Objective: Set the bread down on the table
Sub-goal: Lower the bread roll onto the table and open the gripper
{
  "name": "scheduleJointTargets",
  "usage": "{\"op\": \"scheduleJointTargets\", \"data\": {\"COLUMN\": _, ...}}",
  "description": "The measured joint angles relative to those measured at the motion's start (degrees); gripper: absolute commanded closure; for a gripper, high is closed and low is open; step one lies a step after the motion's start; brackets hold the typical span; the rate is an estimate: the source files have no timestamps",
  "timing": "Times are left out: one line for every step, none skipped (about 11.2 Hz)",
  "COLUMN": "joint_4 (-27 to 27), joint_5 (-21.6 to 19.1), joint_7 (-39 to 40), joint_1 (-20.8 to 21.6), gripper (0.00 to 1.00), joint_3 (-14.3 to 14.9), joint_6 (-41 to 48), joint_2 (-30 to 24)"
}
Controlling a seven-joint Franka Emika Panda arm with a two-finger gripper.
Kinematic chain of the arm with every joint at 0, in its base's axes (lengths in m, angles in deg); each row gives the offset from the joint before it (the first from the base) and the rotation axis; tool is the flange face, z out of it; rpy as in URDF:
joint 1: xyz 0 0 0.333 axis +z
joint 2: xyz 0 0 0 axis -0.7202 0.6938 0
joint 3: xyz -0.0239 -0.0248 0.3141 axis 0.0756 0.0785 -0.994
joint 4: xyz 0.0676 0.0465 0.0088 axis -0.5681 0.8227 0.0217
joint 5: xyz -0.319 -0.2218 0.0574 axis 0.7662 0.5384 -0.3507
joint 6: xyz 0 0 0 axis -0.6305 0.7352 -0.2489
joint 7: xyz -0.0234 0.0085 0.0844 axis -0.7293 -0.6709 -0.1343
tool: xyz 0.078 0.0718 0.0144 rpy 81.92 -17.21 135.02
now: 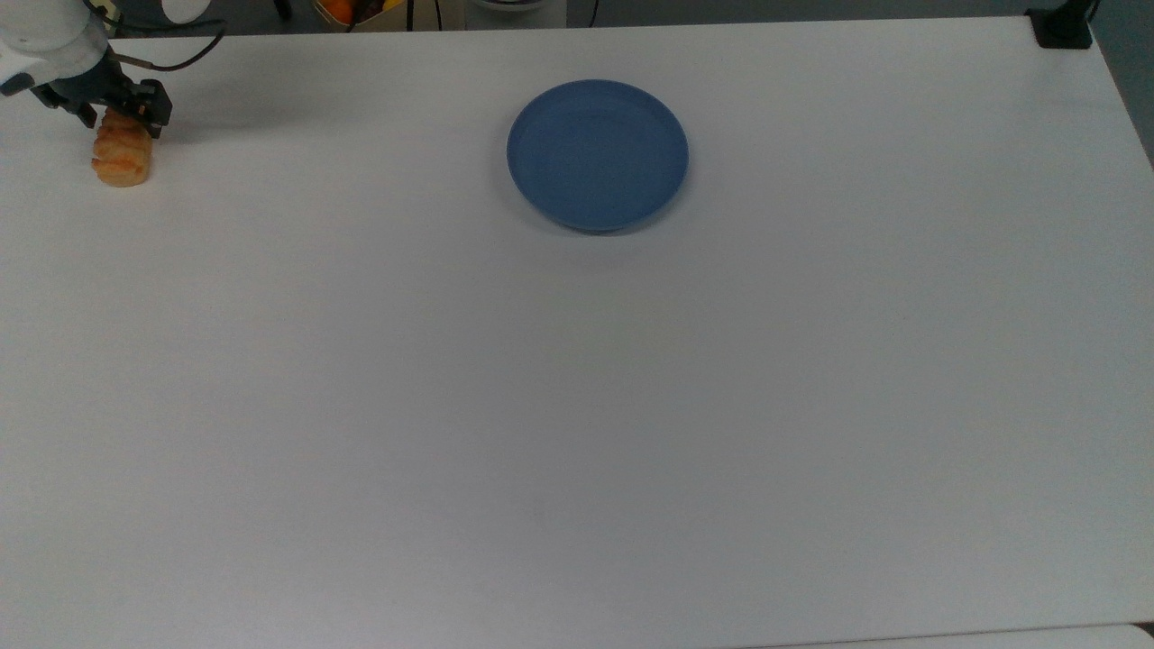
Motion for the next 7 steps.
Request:
{"op": "scheduleJointTargets", "data": {"joint_4": -0.01, "joint_5": -0.01, "joint_7": 0.0, "joint_1": 0.0, "gripper": 0.0, "joint_3": -0.03, "joint_6": 0.0, "joint_2": 0.0}}
{"op": "scheduleJointTargets", "data": {"joint_4": -0.01, "joint_5": -0.01, "joint_7": 0.0, "joint_1": 0.01, "gripper": 0.0, "joint_3": -0.1, "joint_6": 0.0, "joint_2": 0.0}}
{"op": "scheduleJointTargets", "data": {"joint_4": -0.01, "joint_5": -0.02, "joint_7": 0.0, "joint_1": 0.01, "gripper": 0.0, "joint_3": -0.12, "joint_6": 0.0, "joint_2": 0.0}}
{"op": "scheduleJointTargets", "data": {"joint_4": -0.05, "joint_5": -0.02, "joint_7": 0.0, "joint_1": 0.01, "gripper": 0.0, "joint_3": -0.13, "joint_6": 0.0, "joint_2": 0.0}}
{"op": "scheduleJointTargets", "data": {"joint_4": -0.23, "joint_5": -0.05, "joint_7": 0.0, "joint_1": 0.02, "gripper": 0.0, "joint_3": -0.13, "joint_6": 0.0, "joint_2": -0.01}}
{"op": "scheduleJointTargets", "data": {"joint_4": -0.55, "joint_5": -0.06, "joint_7": 0.0, "joint_1": 0.07, "gripper": 0.0, "joint_3": -0.16, "joint_6": 0.0, "joint_2": -0.14}}
{"op": "scheduleJointTargets", "data": {"joint_4": -0.91, "joint_5": -0.09, "joint_7": -0.15, "joint_1": 0.13, "gripper": 0.0, "joint_3": -0.29, "joint_6": 0.27, "joint_2": -0.44}}
